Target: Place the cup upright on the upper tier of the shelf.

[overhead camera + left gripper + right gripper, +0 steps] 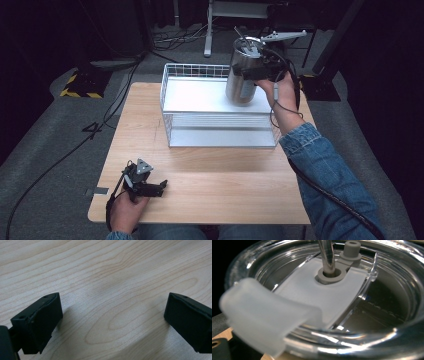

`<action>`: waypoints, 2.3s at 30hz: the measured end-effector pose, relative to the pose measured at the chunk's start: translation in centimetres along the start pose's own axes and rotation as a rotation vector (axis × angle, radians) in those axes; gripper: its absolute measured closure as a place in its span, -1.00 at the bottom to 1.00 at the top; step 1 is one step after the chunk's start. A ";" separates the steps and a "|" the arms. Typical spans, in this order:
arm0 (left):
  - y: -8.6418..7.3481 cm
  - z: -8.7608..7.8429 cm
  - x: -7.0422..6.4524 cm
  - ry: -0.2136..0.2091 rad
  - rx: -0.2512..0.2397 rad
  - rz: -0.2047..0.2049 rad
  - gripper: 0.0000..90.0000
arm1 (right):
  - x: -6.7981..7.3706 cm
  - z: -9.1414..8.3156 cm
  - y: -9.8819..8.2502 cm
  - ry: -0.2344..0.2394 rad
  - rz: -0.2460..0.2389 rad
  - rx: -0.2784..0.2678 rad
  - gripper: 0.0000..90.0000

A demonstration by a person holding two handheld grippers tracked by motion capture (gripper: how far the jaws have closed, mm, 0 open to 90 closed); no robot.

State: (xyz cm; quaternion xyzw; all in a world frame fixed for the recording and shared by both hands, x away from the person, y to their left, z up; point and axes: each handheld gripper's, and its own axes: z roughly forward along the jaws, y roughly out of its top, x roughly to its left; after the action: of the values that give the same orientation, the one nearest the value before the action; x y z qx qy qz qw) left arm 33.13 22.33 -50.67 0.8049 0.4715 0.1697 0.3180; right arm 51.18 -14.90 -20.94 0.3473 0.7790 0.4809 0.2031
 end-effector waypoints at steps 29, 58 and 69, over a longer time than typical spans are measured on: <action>0.0 0.0 0.0 0.000 -0.001 -0.001 -0.95 | 1.1 4.1 -1.1 0.017 -0.023 -0.018 -0.92; 0.0 0.0 0.0 0.000 -0.001 -0.002 -0.95 | 1.1 0.2 -2.1 0.019 -0.025 -0.077 -1.00; 0.0 0.0 0.0 0.001 -0.001 -0.002 -0.95 | 1.3 -4.5 -3.3 0.062 -0.045 -0.107 -1.00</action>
State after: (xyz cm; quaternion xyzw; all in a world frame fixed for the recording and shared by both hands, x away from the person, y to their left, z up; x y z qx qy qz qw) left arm 33.13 22.31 -50.68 0.8042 0.4722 0.1699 0.3185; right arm 46.23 -17.70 -21.84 0.3032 0.7657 0.5277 0.2080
